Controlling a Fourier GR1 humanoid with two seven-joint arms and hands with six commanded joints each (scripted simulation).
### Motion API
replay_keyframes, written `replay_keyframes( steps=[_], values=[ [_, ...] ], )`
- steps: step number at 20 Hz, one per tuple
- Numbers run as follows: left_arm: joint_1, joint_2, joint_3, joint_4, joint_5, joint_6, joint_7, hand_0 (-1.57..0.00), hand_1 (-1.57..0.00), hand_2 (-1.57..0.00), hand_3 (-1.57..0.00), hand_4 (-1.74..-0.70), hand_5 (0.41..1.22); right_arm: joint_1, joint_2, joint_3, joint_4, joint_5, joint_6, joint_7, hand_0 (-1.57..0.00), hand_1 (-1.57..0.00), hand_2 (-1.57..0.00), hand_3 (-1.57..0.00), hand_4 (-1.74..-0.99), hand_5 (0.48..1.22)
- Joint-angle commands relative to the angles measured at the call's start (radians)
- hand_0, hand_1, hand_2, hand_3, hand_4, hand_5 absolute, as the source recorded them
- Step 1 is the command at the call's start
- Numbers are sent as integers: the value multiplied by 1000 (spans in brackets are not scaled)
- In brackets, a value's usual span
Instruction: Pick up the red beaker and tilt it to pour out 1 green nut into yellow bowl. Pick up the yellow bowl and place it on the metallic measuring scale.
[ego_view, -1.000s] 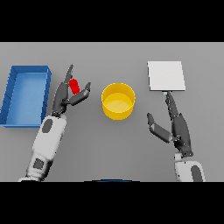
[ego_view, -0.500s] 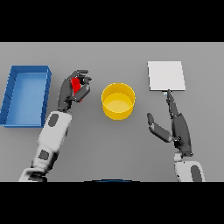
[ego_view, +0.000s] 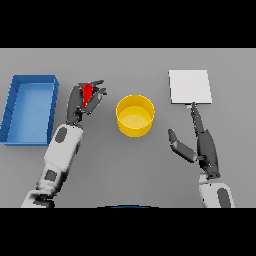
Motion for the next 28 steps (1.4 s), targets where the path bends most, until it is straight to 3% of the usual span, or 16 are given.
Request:
replay_keyframes(
  steps=[1,5,9,14,19,23,27,28],
  values=[
    [-7,16,-7,-24,-6,-1,21,-1502,-1505,-1504,-1475,-1706,1126,-3,1,3,-4,6,-2,3,1,1,1,1,-1160,664],
    [-21,77,-82,-101,-71,-30,100,-1543,-1544,-1544,-1532,-1726,1130,-9,-1,9,11,39,-23,-3,1,1,1,1,-1108,656],
    [-45,160,-240,-167,-243,-68,187,-1559,-1560,-1560,-1555,-1735,1136,-1,-14,4,-7,39,-20,3,1,1,1,1,-1092,661],
    [-19,200,-323,-264,-302,-121,258,-1559,-1560,-1560,-1555,-1735,1136,8,-16,13,-7,39,-6,-2,1,1,1,1,-1092,664],
    [-146,267,-493,-258,-495,-224,361,-1567,-1567,-1567,-1566,-1739,1166,9,-11,18,-21,31,4,2,1,1,1,1,-1062,690],
    [-244,294,-634,-196,-630,-326,361,-1569,-1570,-1569,-1569,-1740,1199,1,-17,11,-16,33,0,-2,1,1,1,1,-1068,689],
    [-357,304,-752,-146,-737,-445,355,-1570,-1570,-1570,-1570,-1582,1212,5,-11,15,-11,22,10,-3,1,1,1,1,-1063,681],
    [-378,290,-779,-120,-766,-464,363,-1570,-1571,-1571,-1570,-1612,1214,10,-5,16,-17,16,12,8,1,1,1,1,-1060,675]
  ],
)
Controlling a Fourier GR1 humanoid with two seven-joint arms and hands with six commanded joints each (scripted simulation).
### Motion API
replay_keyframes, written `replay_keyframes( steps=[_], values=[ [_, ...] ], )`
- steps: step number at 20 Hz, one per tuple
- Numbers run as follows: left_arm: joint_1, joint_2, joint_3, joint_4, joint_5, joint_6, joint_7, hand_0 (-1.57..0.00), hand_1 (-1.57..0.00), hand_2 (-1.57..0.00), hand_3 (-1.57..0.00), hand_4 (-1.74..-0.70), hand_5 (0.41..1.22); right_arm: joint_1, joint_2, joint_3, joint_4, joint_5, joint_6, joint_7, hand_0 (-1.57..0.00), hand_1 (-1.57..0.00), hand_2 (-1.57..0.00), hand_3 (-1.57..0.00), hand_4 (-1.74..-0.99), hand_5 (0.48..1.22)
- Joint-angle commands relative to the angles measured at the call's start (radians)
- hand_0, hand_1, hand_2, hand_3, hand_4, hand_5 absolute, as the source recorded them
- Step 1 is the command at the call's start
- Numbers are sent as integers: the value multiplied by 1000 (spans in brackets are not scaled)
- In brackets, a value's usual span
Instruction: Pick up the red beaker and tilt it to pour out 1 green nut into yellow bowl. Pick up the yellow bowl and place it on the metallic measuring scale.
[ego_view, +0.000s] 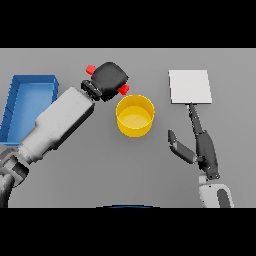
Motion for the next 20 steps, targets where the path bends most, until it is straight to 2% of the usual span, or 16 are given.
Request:
replay_keyframes(
  steps=[1,3,10,11,13,14,18,20],
  values=[
    [-21,-4,-22,20,-23,-17,-9,-1571,-1571,-1571,-1570,-1637,1215,-1,1,2,-8,1,-1,-3,1,1,1,1,-1057,674],
    [-51,-12,-73,56,-78,-22,-27,-1571,-1571,-1571,-1571,-1672,1217,-8,-6,0,2,-1,8,11,1,1,1,1,-1065,676],
    [-153,-9,-202,129,-217,-55,-58,-1571,-1571,-1571,-1571,-1726,1220,5,-4,11,10,12,7,-19,1,1,1,1,-1060,700],
    [-151,-25,-215,133,-230,-53,-41,-1571,-1571,-1571,-1571,-1729,1220,-1,1,10,4,12,2,-2,1,1,1,1,-1058,696],
    [-170,-55,-237,155,-258,-42,-24,-1571,-1571,-1571,-1571,-1733,1221,-12,9,5,8,-10,10,-4,1,1,1,1,-1056,693],
    [-182,-57,-242,176,-269,-22,-26,-1571,-1571,-1571,-1571,-1735,1221,-8,14,10,8,-15,15,-17,1,1,1,1,-1063,699],
    [-179,-68,-309,172,-331,8,-30,-1571,-1571,-1571,-1571,-1736,1221,-3,10,6,0,6,-5,3,1,1,1,1,-1065,684],
    [-197,-77,-344,174,-362,-22,-38,-1571,-1571,-1571,-1571,-1735,1221,-12,11,9,14,23,-16,-1,1,1,1,1,-1082,677]
  ],
)
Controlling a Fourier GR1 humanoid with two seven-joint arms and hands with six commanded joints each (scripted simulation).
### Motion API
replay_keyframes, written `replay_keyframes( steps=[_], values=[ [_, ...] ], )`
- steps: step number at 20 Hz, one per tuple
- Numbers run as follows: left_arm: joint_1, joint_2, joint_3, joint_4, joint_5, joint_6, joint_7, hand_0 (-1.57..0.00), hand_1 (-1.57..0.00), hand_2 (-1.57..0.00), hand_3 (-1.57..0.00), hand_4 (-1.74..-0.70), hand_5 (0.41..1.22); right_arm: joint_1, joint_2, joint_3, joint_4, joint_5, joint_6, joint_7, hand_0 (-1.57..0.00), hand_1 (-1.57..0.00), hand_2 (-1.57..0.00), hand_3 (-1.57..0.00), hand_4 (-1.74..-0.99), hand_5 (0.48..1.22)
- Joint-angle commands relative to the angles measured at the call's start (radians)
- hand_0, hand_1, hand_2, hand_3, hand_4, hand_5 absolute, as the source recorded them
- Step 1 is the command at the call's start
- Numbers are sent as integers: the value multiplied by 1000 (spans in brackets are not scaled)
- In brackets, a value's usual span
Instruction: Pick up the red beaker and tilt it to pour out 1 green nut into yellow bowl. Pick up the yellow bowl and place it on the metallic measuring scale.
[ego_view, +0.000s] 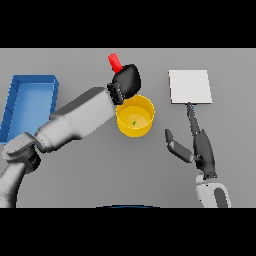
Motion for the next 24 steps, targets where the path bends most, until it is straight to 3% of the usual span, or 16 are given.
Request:
replay_keyframes(
  steps=[1,5,9,12,14,16,18,20,24],
  values=[
    [-18,3,-14,4,-14,-5,-16,-1571,-1571,-1571,-1571,-1734,1221,4,3,1,0,-2,-1,-13,1,1,1,1,-1082,677],
    [-80,-26,-92,39,-86,-28,-58,-1571,-1571,-1571,-1571,-1732,1221,18,1,3,11,8,-7,-43,1,1,1,1,-1061,671],
    [-111,-49,-126,47,-118,-59,-68,-1571,-1571,-1571,-1571,-1728,1221,-10,0,-3,5,10,-12,-14,1,1,1,1,-1041,683],
    [-163,-33,-87,74,-94,-23,-109,-1571,-1571,-1571,-1571,-1726,1221,-8,2,2,1,11,-10,-15,1,1,1,1,-1035,684],
    [-217,-14,-56,90,-82,-40,-109,-1571,-1571,-1571,-1571,-1725,1221,-20,-1,0,5,15,-12,-7,1,1,1,1,-1030,683],
    [-267,5,6,147,-45,-11,-120,-1571,-1571,-1571,-1571,-1728,1221,5,-5,11,-7,30,-15,-31,1,1,1,1,-1023,682],
    [-305,27,73,187,-2,-9,-101,-1571,-1571,-1571,-1023,-1733,1221,-9,-4,2,-4,25,-18,-5,1,1,1,1,-1028,680],
    [-345,63,158,248,63,22,-134,-1571,-1571,-1571,-1220,-1727,1221,-12,0,1,10,9,-7,-8,1,1,1,1,-1009,676],
    [-380,132,372,353,228,-1,-29,-1571,-1571,-1571,-1427,-1735,1221,-19,1,3,19,23,-22,-30,1,1,1,1,-990,672]
  ],
)
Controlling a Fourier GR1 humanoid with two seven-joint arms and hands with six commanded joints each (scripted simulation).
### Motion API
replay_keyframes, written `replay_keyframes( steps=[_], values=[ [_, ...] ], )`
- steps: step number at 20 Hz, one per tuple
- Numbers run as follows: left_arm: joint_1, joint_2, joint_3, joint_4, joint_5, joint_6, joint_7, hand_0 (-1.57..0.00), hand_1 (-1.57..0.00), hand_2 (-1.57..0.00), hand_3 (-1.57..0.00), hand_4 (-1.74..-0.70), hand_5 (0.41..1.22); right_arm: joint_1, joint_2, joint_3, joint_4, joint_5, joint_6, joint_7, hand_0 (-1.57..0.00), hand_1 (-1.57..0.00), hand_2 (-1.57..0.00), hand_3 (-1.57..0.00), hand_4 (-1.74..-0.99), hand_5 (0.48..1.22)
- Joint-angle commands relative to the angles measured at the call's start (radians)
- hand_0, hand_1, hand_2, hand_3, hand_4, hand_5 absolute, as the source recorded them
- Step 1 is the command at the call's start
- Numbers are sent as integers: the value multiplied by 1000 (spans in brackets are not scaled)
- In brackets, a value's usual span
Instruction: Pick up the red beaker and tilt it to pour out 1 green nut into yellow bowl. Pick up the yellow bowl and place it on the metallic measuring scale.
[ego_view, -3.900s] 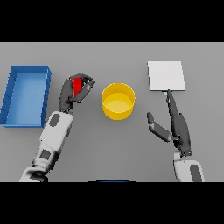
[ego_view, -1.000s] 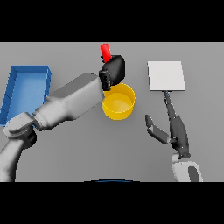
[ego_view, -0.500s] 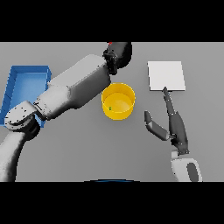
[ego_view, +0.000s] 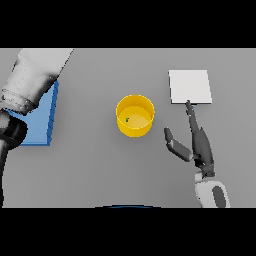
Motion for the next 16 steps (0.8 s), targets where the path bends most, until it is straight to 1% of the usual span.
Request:
replay_keyframes(
  steps=[1,4,6,7,9,10,11,12,14,15,16],
  values=[
    [-6,22,54,19,43,12,27,-1571,-1571,-1571,-1431,-1736,1221,0,3,2,4,0,1,4,1,1,1,1,-999,665],
    [35,102,195,61,166,66,105,-1571,-1571,-1571,-1454,-1738,1221,0,17,4,3,-32,18,2,1,1,1,1,-1004,668],
    [83,154,281,71,249,130,153,-1571,-1571,-1571,-1447,-1739,1221,-10,18,-2,1,-40,17,9,1,1,1,1,-996,664],
    [119,178,319,78,290,158,168,-1571,-1571,-1571,-1435,-1740,1221,-4,19,-4,5,-46,19,0,1,1,1,1,-1012,659],
    [186,231,376,66,352,200,216,-1571,-1571,-1571,-1412,-1740,1221,-17,6,-4,10,-30,15,14,1,1,1,1,-1034,655],
    [215,245,407,54,388,217,232,-1571,-1571,-1571,-1425,-1740,1221,-13,7,0,13,-28,18,10,1,1,1,1,-1044,654],
    [248,252,446,46,432,238,274,-1571,-1571,-1571,-1426,-1740,1221,-16,7,2,13,-23,15,12,1,1,1,1,-1050,653],
    [285,263,477,29,471,254,286,-1571,-1571,-1571,-1441,-1741,1221,-15,4,-2,15,-26,15,6,1,1,1,1,-1057,652],
    [371,270,534,-7,546,303,307,-1571,-1571,-1571,-1459,-1741,1221,-18,-3,2,7,-13,14,22,1,1,1,1,-1048,652],
    [409,268,559,-32,581,316,351,-1571,-1571,-1571,-1467,-1741,1221,-7,2,14,1,2,9,19,1,1,1,1,-1047,651],
    [455,276,576,-74,611,324,358,-1571,-1571,-1571,-1470,-1741,1221,-22,1,7,7,11,-4,43,1,1,1,1,-1048,651]
  ],
)
